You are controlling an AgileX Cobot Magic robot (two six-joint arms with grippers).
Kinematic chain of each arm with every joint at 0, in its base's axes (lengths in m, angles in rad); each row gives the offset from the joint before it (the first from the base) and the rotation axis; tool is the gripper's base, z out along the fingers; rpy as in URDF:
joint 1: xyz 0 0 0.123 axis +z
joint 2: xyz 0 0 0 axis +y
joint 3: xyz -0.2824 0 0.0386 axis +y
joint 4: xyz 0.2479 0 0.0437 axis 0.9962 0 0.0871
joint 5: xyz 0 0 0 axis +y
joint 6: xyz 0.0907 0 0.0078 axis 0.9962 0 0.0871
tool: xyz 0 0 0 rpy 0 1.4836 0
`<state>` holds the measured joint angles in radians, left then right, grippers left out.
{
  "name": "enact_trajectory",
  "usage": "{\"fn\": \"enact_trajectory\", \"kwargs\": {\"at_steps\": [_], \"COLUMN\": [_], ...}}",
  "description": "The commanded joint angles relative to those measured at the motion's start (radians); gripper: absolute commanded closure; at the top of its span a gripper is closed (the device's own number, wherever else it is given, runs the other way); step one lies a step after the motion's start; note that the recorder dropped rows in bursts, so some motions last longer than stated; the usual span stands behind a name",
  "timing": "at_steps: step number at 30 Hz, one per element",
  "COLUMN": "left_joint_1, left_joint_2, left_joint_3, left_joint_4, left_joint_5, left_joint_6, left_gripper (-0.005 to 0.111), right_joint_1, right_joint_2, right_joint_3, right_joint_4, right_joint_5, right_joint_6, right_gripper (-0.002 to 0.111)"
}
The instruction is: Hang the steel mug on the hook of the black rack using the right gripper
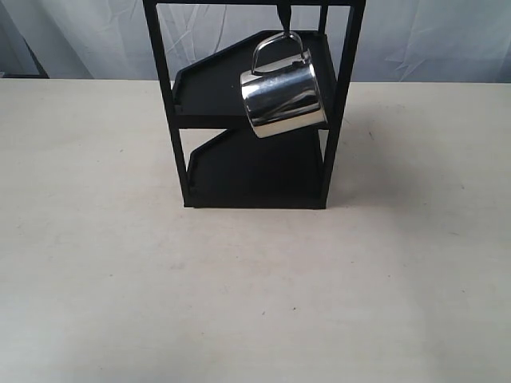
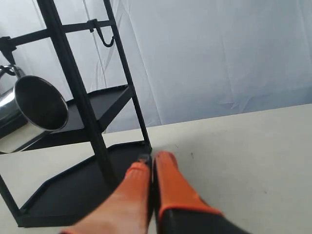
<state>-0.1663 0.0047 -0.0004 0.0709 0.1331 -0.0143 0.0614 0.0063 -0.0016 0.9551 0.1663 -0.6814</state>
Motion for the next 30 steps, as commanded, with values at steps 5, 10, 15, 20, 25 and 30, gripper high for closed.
{"fn": "enact_trajectory", "kwargs": {"at_steps": [5, 10, 15, 20, 25, 30], "left_joint_1": [-0.005, -0.005, -0.005, -0.005, -0.005, -0.005], "left_joint_2": [-0.005, -0.005, -0.005, -0.005, -0.005, -0.005], "left_joint_3": [0.0, 0.0, 0.0, 0.0, 0.0, 0.0], "left_joint_4": [0.001, 0.001, 0.001, 0.001, 0.001, 0.001], "left_joint_5": [-0.005, -0.005, -0.005, -0.005, -0.005, -0.005], "left_joint_6": [-0.002, -0.002, -0.002, -0.002, -0.002, -0.002], "left_gripper": [0.105, 0.105, 0.105, 0.105, 0.105, 0.105], "right_joint_1": [-0.002, -0.002, -0.002, -0.002, -0.002, -0.002], "right_joint_2": [-0.006, -0.006, -0.006, -0.006, -0.006, -0.006], "right_joint_3": [0.002, 0.002, 0.002, 0.002, 0.002, 0.002], "right_joint_4": [-0.005, -0.005, -0.005, -0.021, -0.118, -0.132], "right_joint_5": [-0.013, -0.013, 0.003, -0.093, -0.133, -0.086], "right_joint_6": [-0.007, -0.007, -0.002, 0.001, 0.001, 0.001], "right_gripper": [0.105, 0.105, 0.105, 0.105, 0.105, 0.105]}}
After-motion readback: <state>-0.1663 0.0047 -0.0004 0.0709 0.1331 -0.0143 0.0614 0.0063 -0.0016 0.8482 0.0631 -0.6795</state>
